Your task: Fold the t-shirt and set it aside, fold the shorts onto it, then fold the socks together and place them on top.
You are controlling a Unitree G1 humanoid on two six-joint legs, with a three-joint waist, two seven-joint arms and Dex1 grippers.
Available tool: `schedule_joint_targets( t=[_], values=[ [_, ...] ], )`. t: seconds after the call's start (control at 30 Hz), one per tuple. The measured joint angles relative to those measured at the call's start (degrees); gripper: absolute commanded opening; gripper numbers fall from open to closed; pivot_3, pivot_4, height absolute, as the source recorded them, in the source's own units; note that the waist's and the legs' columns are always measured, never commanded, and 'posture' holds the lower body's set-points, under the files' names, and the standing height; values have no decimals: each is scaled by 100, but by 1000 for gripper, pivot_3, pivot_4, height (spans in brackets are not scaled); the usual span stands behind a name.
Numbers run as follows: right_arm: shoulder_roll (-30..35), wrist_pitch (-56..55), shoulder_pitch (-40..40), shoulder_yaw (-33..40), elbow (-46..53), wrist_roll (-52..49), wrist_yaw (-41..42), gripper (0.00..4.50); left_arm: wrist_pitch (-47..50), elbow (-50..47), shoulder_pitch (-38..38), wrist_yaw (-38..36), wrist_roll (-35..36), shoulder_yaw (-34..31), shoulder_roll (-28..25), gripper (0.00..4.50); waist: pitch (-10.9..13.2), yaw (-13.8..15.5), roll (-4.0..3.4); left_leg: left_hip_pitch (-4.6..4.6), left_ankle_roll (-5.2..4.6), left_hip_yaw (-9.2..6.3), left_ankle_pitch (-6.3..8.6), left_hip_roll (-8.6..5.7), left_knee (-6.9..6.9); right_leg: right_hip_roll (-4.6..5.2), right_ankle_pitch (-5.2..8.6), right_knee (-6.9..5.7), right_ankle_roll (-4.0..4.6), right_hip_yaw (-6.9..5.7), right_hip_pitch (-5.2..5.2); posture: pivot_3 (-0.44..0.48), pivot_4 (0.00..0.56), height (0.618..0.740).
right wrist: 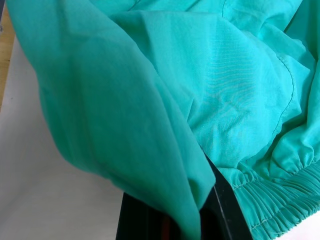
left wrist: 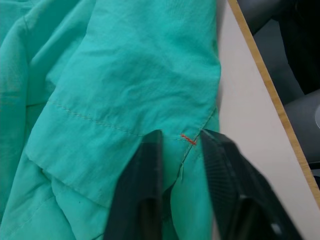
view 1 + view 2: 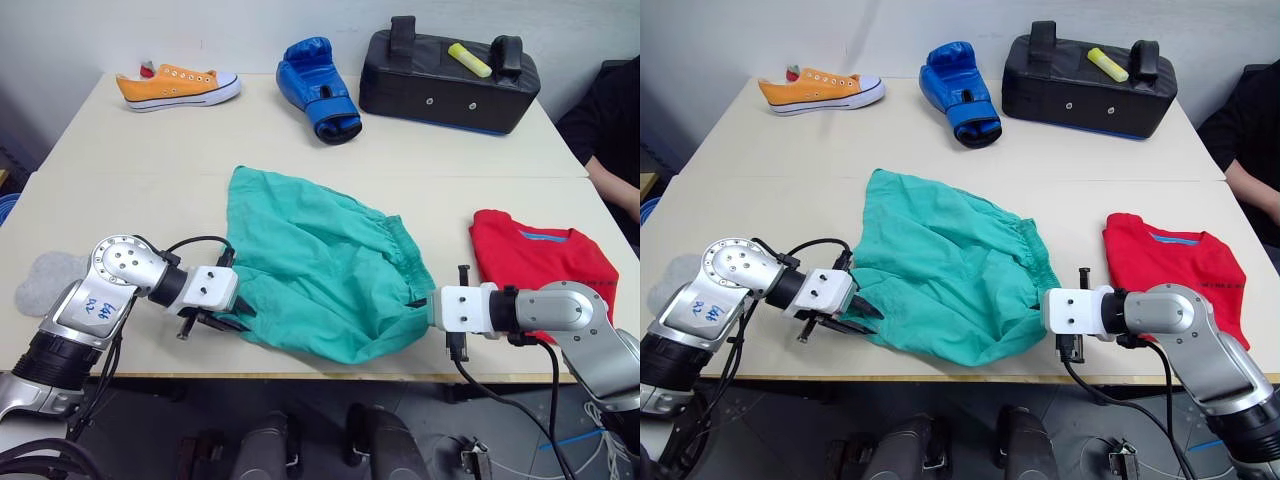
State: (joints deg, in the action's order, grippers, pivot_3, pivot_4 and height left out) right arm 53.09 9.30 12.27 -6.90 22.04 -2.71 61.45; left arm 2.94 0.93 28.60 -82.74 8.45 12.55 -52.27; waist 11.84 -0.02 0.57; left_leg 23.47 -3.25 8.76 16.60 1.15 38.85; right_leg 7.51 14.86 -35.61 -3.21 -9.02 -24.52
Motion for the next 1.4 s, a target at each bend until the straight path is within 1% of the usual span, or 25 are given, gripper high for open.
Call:
schedule_joint_targets(
  t=[0.03,0.17,0.3,0.4,0.43,0.63,0.87,0.97,1.13,1.23,1.4],
  values=[
    [0,6,0,0,0,0,-5,0,-1,1,0,-19,-7,6,0,31,0,0,0,0,0,0,0,0,0,0,0,0,0,0,0,0,150,740],
    [0,70,1,0,0,0,-32,0,-141,56,-2,-65,-179,52,0,31,0,0,0,0,0,0,0,0,0,0,0,0,0,0,0,0,150,740],
    [0,76,4,0,0,0,-36,0,-250,201,-21,-46,-204,49,12,31,0,-1,0,0,-1,0,0,0,0,0,0,0,0,0,0,0,150,740],
    [0,75,32,0,0,1,-36,0,-350,212,-35,30,-180,-9,81,609,0,0,0,0,-1,0,0,0,2,0,0,-1,0,1,0,0,150,740],
    [0,74,35,0,0,1,-36,0,-374,212,-42,53,-166,-36,87,888,0,0,0,0,-2,0,0,0,2,0,0,-1,0,0,0,0,150,740],
    [-1,74,35,-1,0,1,-36,0,-609,215,-87,79,-167,-92,84,2822,0,-1,0,0,-2,0,0,0,3,0,0,-2,0,0,0,0,150,740],
    [-42,74,36,-15,-1,2,-35,0,-940,472,-78,187,-477,-17,85,2822,0,-1,0,0,-3,0,0,0,3,0,0,-2,0,0,0,0,150,740],
    [-50,75,45,-18,-1,4,-35,0,-1048,659,52,300,-590,28,319,2822,-1,11,1,-1,-5,-1,0,0,5,1,0,-3,0,-1,3,0,150,740],
    [-50,82,40,-18,0,4,-35,0,-1063,847,204,335,-643,36,472,2822,-1,36,1,-1,-10,-1,-1,-2,10,4,-1,-4,-2,-1,6,0,150,740],
    [-50,82,26,-18,0,6,-35,0,-1060,874,216,342,-644,36,495,2209,-1,31,1,-2,-10,-2,-1,-1,10,4,-1,-6,-2,0,5,0,150,740],
    [-50,81,26,-18,0,6,-35,0,-1044,879,216,398,-659,36,520,651,-1,27,1,-1,-10,-2,-1,-1,10,4,-1,-7,-2,0,5,0,150,740]
  ],
)
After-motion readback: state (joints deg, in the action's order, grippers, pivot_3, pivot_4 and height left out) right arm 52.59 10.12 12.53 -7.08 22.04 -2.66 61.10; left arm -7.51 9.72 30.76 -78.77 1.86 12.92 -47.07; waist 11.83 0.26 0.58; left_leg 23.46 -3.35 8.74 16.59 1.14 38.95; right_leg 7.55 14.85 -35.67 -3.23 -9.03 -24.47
